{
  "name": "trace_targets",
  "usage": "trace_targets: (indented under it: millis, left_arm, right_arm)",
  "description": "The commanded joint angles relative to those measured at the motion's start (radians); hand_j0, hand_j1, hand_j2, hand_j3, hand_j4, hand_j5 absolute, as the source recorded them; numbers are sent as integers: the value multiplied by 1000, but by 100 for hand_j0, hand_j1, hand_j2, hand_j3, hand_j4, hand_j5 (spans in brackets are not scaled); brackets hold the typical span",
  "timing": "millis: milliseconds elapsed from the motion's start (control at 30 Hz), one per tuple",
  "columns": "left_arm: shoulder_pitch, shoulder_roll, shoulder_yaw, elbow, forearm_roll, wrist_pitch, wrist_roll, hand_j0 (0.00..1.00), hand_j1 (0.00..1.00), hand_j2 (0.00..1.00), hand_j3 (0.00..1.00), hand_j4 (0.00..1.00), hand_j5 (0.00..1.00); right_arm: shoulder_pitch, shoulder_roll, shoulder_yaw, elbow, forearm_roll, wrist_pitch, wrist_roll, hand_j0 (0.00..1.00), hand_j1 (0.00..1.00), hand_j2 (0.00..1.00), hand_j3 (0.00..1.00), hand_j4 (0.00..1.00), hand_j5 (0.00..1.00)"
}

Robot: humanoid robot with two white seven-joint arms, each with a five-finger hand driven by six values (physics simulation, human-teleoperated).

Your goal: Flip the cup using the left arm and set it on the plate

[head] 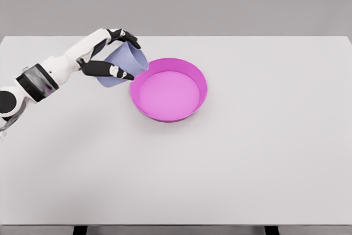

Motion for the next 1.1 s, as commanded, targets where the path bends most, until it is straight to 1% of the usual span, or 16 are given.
trace_targets:
  millis: [0,133,167,233,333,400,467,500,567,667,767,867,900,933,1000,1067]
  left_arm:
    - [0,-62,3,32,3,-123,0,42,42,42,42,42,42]
    - [11,-153,15,82,9,-281,4,42,42,42,42,42,42]
    - [32,-182,35,99,9,-308,4,42,42,42,42,42,42]
    - [64,-245,80,130,6,-339,8,42,42,42,42,42,42]
    - [66,-306,83,185,10,-384,11,42,42,42,42,42,42]
    - [71,-357,84,234,12,-388,11,42,42,42,42,42,42]
    - [71,-395,84,263,10,-388,18,41,41,41,41,41,41]
    - [74,-414,83,269,12,-388,60,41,41,41,41,41,41]
    - [92,-435,80,285,6,-388,193,40,40,40,40,40,40]
    - [101,-437,83,288,12,-388,213,40,40,40,40,40,40]
    - [118,-437,83,274,1,-388,274,40,40,40,40,40,40]
    - [147,-448,87,233,-8,-388,279,39,39,39,39,39,39]
    - [166,-449,118,217,-23,-388,279,39,39,39,39,39,39]
    - [170,-454,129,210,-40,-388,279,39,39,39,39,39,39]
    - [172,-487,129,219,-45,-388,279,39,39,39,39,39,39]
    - [170,-492,130,236,-48,-388,279,40,40,40,40,40,40]
  right_arm:
    - [0,0,0,0,0,0,0,100,100,100,100,100,100]
    - [0,0,0,0,0,0,0,100,100,100,100,100,100]
    - [0,0,0,0,0,0,0,100,100,100,100,100,100]
    - [0,0,0,0,0,0,0,100,100,100,100,100,100]
    - [0,0,0,0,0,0,0,100,100,100,100,100,100]
    - [0,0,0,0,0,0,0,100,100,100,100,100,100]
    - [0,0,0,0,0,0,0,100,100,100,100,100,100]
    - [0,0,0,0,0,0,0,100,100,100,100,100,100]
    - [0,0,0,0,0,0,0,100,100,100,100,100,100]
    - [0,0,0,0,0,0,0,100,100,100,100,100,100]
    - [0,0,0,0,0,0,0,100,100,100,100,100,100]
    - [0,0,0,0,0,0,0,100,100,100,100,100,100]
    - [0,0,0,0,0,0,0,100,100,100,100,100,100]
    - [0,0,0,0,0,0,0,100,100,100,100,100,100]
    - [0,0,0,0,0,0,0,100,100,100,100,100,100]
    - [0,0,0,0,0,0,0,100,100,100,100,100,100]
